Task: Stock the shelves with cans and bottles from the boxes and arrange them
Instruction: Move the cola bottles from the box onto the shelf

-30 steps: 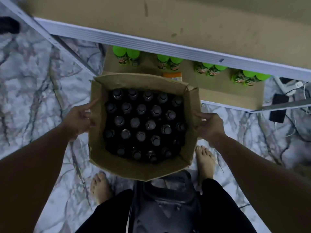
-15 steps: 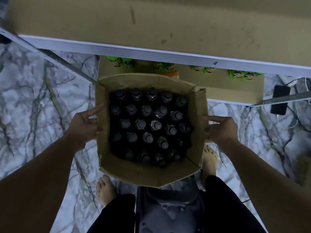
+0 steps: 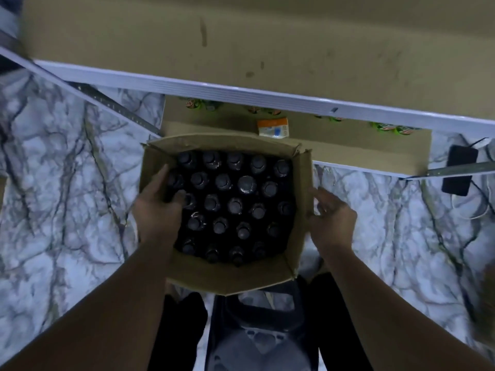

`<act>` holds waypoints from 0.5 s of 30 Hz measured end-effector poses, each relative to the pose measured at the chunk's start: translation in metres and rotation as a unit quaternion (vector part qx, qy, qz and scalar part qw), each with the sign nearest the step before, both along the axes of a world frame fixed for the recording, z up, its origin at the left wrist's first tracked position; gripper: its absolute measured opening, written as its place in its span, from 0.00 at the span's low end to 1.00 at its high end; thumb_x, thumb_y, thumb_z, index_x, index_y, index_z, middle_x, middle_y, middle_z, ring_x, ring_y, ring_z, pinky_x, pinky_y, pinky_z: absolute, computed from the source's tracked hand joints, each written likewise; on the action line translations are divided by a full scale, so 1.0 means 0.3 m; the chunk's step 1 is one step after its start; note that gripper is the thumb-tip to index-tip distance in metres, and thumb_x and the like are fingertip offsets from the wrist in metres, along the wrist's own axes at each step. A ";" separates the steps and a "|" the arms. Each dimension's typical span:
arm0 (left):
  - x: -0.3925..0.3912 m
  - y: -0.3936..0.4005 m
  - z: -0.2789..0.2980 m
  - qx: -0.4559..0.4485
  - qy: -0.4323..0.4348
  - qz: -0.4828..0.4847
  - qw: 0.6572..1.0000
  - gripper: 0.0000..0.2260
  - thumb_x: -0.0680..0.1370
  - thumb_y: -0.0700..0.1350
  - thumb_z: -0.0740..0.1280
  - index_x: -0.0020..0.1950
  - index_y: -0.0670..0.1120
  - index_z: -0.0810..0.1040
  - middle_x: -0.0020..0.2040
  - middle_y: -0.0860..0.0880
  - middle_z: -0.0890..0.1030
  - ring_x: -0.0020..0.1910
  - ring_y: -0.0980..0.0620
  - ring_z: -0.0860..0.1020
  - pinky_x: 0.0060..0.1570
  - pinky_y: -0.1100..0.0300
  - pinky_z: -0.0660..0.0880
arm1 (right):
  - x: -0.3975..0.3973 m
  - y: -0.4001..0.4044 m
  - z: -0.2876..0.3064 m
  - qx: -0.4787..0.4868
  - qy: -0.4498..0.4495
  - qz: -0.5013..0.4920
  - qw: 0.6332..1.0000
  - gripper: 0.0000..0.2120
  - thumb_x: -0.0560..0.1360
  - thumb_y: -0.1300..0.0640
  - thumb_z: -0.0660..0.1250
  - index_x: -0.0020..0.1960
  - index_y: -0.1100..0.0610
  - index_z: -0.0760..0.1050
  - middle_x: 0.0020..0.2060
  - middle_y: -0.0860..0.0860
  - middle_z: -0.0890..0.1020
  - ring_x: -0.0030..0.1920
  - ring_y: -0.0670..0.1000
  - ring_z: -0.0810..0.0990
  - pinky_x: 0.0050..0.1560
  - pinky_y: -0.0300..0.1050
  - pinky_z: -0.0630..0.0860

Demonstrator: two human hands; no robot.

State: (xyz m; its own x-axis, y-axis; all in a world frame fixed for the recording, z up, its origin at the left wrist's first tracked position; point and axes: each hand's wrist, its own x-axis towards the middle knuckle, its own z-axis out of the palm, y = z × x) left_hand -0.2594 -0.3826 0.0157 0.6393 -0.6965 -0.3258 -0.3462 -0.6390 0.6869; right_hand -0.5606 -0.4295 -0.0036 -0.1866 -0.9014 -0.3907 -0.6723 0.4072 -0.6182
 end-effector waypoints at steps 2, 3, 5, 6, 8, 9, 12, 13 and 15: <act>-0.095 -0.049 -0.052 -0.023 0.045 -0.016 0.999 0.26 0.75 0.39 0.77 0.73 0.49 0.78 0.64 0.57 0.80 0.60 0.69 0.78 0.65 0.63 0.75 | 0.064 -0.017 -0.009 -0.119 -0.010 0.022 0.993 0.18 0.73 0.64 0.72 0.61 0.53 0.83 0.58 0.53 0.85 0.56 0.52 0.85 0.57 0.49 0.81; -0.140 -0.082 -0.077 -0.030 0.073 -0.024 0.997 0.26 0.75 0.38 0.77 0.72 0.47 0.78 0.65 0.55 0.81 0.61 0.68 0.78 0.65 0.63 0.75 | 0.103 -0.030 -0.023 -0.152 -0.017 0.035 0.988 0.18 0.72 0.65 0.73 0.62 0.57 0.82 0.58 0.54 0.85 0.57 0.50 0.84 0.59 0.46 0.80; -0.218 -0.156 -0.134 -0.046 0.140 -0.024 0.989 0.27 0.74 0.33 0.76 0.73 0.42 0.76 0.67 0.48 0.80 0.66 0.62 0.77 0.67 0.61 0.75 | 0.184 -0.067 -0.056 -0.142 -0.075 0.026 0.987 0.20 0.73 0.64 0.74 0.65 0.60 0.80 0.58 0.54 0.84 0.56 0.47 0.83 0.60 0.41 0.79; -0.250 -0.199 -0.170 -0.051 0.168 -0.029 0.984 0.28 0.74 0.32 0.76 0.73 0.40 0.75 0.69 0.46 0.80 0.68 0.59 0.77 0.68 0.59 0.75 | 0.215 -0.087 -0.087 -0.116 -0.103 0.006 0.988 0.21 0.74 0.62 0.74 0.67 0.60 0.78 0.59 0.54 0.84 0.57 0.46 0.83 0.59 0.39 0.78; -0.296 -0.265 -0.243 -0.045 0.188 -0.053 0.980 0.29 0.74 0.32 0.76 0.74 0.39 0.73 0.70 0.45 0.78 0.69 0.57 0.75 0.70 0.57 0.74 | 0.256 -0.117 -0.148 -0.074 -0.088 -0.039 0.993 0.23 0.76 0.58 0.72 0.70 0.59 0.76 0.60 0.55 0.84 0.58 0.50 0.83 0.57 0.34 0.74; -0.314 -0.286 -0.285 -0.043 0.183 -0.068 0.980 0.30 0.74 0.33 0.76 0.74 0.40 0.73 0.71 0.45 0.77 0.70 0.57 0.74 0.71 0.55 0.73 | 0.266 -0.130 -0.177 -0.065 -0.065 -0.053 0.994 0.23 0.77 0.57 0.71 0.71 0.59 0.75 0.60 0.57 0.83 0.59 0.53 0.82 0.56 0.34 0.72; -0.348 -0.307 -0.409 -0.035 0.152 -0.109 0.982 0.31 0.73 0.39 0.78 0.75 0.43 0.74 0.71 0.48 0.78 0.71 0.56 0.74 0.72 0.53 0.72 | 0.272 -0.148 -0.265 -0.046 -0.037 -0.068 0.996 0.25 0.77 0.57 0.71 0.73 0.60 0.72 0.63 0.60 0.81 0.62 0.59 0.80 0.62 0.44 0.72; -0.356 -0.308 -0.442 -0.032 0.128 -0.122 0.984 0.30 0.73 0.42 0.79 0.74 0.45 0.75 0.69 0.48 0.80 0.69 0.58 0.74 0.71 0.58 0.71 | 0.269 -0.151 -0.294 -0.036 -0.033 -0.062 0.997 0.26 0.77 0.58 0.71 0.74 0.60 0.71 0.63 0.60 0.81 0.63 0.59 0.79 0.62 0.45 0.72; -0.366 -0.302 -0.496 -0.025 0.065 -0.140 0.988 0.26 0.73 0.45 0.79 0.71 0.48 0.79 0.64 0.50 0.83 0.64 0.59 0.77 0.65 0.68 0.70 | 0.257 -0.152 -0.342 -0.022 -0.022 -0.046 0.998 0.26 0.78 0.58 0.71 0.74 0.58 0.71 0.64 0.59 0.80 0.64 0.58 0.79 0.63 0.45 0.71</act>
